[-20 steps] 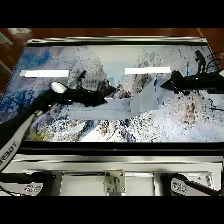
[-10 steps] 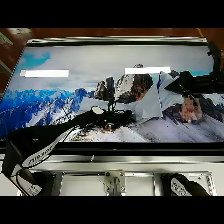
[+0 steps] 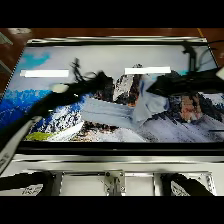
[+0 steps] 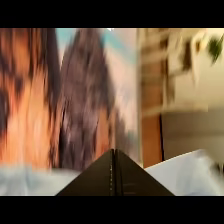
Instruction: Fold the shirts.
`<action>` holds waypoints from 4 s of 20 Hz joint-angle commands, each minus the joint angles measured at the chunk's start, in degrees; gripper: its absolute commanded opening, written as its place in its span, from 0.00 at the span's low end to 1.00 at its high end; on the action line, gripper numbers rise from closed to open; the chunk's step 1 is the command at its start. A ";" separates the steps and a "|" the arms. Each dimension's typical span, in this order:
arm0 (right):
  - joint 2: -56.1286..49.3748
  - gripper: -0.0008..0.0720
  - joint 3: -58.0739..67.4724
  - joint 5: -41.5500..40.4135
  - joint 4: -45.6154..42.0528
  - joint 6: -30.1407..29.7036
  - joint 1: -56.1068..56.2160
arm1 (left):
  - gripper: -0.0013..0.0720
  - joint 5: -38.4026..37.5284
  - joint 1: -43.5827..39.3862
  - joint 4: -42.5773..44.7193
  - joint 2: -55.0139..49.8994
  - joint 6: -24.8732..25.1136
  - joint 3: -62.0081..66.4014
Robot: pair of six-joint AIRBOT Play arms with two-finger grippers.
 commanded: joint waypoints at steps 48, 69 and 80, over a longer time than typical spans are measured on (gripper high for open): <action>-21.07 0.08 -6.80 -18.99 16.59 -15.87 -17.05 | 0.07 -36.81 36.06 45.20 45.42 -21.55 -0.07; -2.08 0.08 -32.33 -0.79 -15.32 -1.33 -80.81 | 0.07 -37.97 36.06 49.42 45.42 -27.61 -0.07; 2.71 0.96 -36.70 3.56 -20.92 -3.17 -80.91 | 0.07 -37.68 36.06 49.77 45.22 -27.39 -0.07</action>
